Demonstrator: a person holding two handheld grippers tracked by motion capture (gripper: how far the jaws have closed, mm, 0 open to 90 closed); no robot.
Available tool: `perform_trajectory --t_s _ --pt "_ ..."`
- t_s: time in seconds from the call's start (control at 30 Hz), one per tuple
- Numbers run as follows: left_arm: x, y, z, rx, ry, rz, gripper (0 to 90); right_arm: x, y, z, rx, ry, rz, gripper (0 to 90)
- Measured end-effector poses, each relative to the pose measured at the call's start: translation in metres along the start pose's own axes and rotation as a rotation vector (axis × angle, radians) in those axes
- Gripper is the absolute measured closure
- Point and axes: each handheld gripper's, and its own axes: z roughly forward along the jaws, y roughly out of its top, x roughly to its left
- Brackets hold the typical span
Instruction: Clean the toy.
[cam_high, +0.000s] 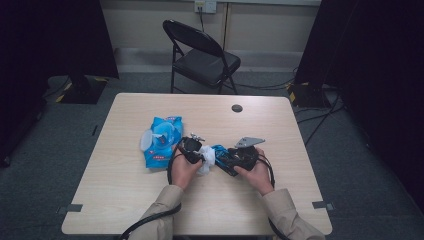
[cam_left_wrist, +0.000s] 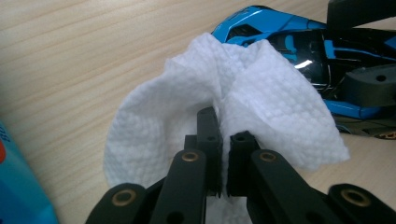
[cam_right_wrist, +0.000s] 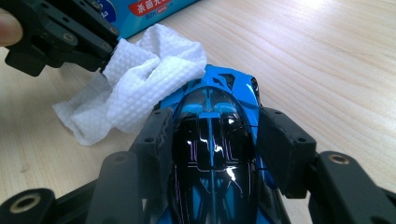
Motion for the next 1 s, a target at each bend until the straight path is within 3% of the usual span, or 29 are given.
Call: perform_trajectory --t_s 0.33,1.0 --pt "-0.007 -0.003 -0.001 0.010 -0.027 0.023 87.0 0.000 0.000 0.000 -0.001 0.000 0.000 47.1" --pt "-0.038 -0.007 0.003 0.018 -0.118 0.085 87.3 0.000 0.000 0.000 -0.002 -0.001 0.000 47.1"
